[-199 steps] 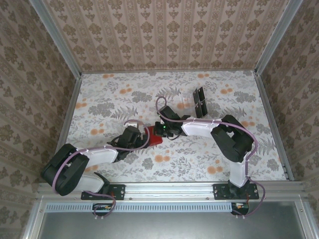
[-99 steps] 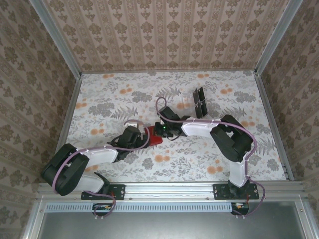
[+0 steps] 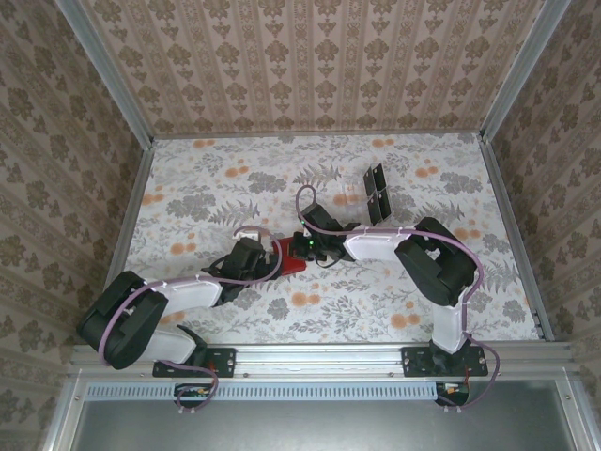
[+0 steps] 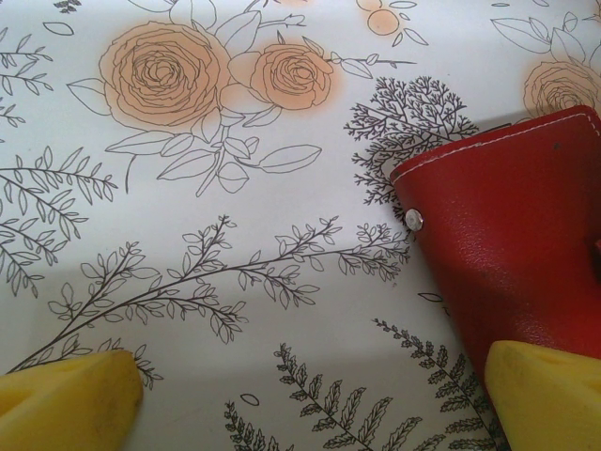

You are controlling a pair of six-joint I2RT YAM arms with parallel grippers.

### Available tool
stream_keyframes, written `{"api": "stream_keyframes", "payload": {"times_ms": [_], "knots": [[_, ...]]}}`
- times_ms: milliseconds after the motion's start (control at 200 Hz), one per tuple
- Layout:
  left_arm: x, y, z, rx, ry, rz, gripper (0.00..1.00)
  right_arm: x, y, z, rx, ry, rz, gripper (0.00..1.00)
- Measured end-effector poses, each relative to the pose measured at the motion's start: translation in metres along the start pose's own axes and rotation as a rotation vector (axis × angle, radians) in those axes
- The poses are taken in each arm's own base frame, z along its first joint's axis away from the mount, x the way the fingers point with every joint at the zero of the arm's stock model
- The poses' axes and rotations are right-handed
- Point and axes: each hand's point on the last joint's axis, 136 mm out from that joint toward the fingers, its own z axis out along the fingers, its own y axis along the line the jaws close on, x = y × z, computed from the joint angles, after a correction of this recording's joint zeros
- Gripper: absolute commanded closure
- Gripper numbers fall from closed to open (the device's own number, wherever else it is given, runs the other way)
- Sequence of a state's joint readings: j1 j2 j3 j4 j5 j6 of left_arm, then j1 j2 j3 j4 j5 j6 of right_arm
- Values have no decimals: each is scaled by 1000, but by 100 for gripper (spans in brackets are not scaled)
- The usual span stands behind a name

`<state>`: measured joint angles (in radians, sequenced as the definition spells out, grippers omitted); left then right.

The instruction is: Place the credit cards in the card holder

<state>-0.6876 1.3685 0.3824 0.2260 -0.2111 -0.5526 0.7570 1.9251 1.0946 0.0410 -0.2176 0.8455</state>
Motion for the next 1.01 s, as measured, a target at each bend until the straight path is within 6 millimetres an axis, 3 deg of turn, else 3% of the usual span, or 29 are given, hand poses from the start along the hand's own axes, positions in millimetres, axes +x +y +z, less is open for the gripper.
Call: {"api": "stream_keyframes", "payload": {"times_ms": [1005], "knots": [[-2, -3, -1, 11, 12, -4, 1, -1, -7, 8, 18, 87, 122, 100]]}}
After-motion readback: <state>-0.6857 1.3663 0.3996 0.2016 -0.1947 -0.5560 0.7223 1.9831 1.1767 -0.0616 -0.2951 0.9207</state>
